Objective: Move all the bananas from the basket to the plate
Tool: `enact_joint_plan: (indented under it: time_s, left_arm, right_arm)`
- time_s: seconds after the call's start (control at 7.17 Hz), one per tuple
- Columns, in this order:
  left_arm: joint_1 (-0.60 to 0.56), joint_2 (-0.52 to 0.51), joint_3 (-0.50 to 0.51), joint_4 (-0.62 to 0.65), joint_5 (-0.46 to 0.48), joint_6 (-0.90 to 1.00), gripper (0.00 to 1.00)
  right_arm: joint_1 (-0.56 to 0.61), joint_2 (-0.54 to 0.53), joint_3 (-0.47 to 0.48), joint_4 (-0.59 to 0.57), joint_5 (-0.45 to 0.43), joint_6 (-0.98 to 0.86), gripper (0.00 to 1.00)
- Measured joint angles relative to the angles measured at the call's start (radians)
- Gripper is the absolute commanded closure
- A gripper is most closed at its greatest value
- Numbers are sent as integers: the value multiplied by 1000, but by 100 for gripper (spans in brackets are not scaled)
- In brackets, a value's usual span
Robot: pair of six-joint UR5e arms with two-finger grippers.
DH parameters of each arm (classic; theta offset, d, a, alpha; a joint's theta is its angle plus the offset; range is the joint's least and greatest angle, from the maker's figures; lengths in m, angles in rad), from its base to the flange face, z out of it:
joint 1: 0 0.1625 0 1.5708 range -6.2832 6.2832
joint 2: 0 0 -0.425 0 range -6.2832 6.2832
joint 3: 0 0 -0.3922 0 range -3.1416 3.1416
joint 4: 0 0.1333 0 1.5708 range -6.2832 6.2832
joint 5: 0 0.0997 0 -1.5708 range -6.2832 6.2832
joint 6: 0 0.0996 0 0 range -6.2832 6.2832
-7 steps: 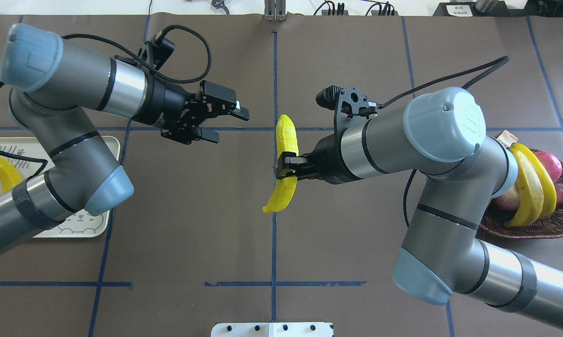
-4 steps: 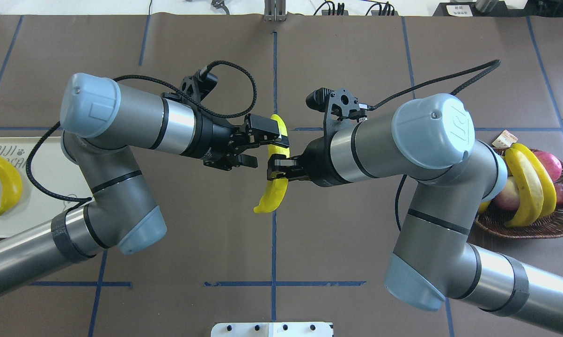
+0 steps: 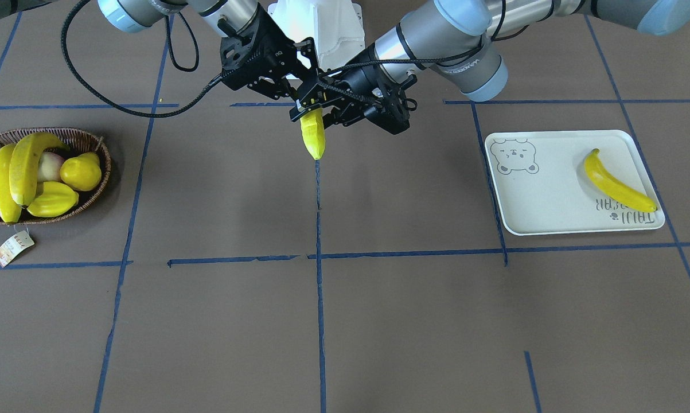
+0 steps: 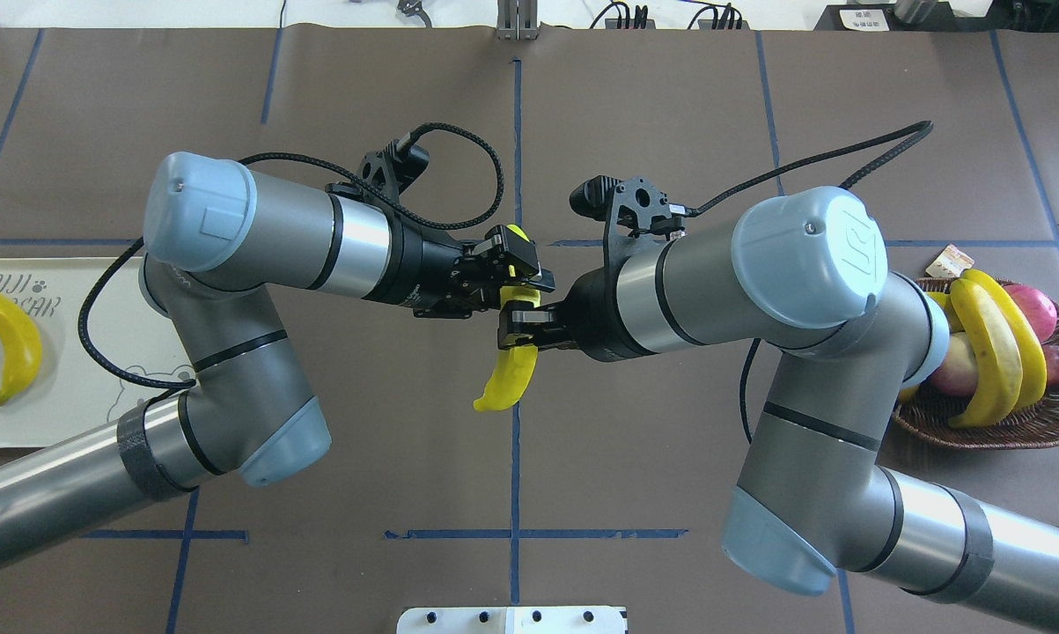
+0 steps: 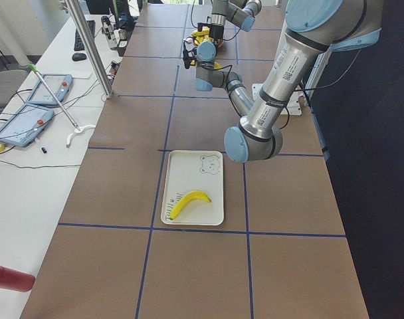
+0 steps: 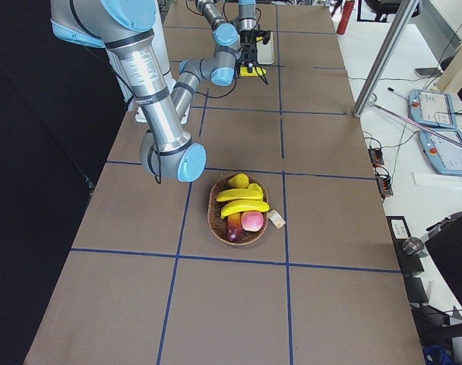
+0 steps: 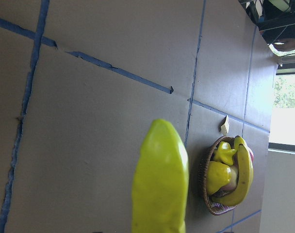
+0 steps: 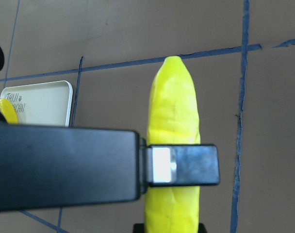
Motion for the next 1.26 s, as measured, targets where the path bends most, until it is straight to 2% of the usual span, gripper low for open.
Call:
enact_joint_plan:
  time_s: [0.7, 0.98, 1.26]
  left_arm:
    - [-31, 14, -1, -2, -1, 8, 100]
    - [-87, 71, -5, 43, -7, 9, 100]
    - [-193, 162, -28, 143, -22, 68, 100]
  right_arm:
    - [8, -16, 37, 0, 7, 18, 0]
    - [13, -80, 108, -7, 11, 19, 0]
    - [24, -171, 187, -12, 5, 23, 0]
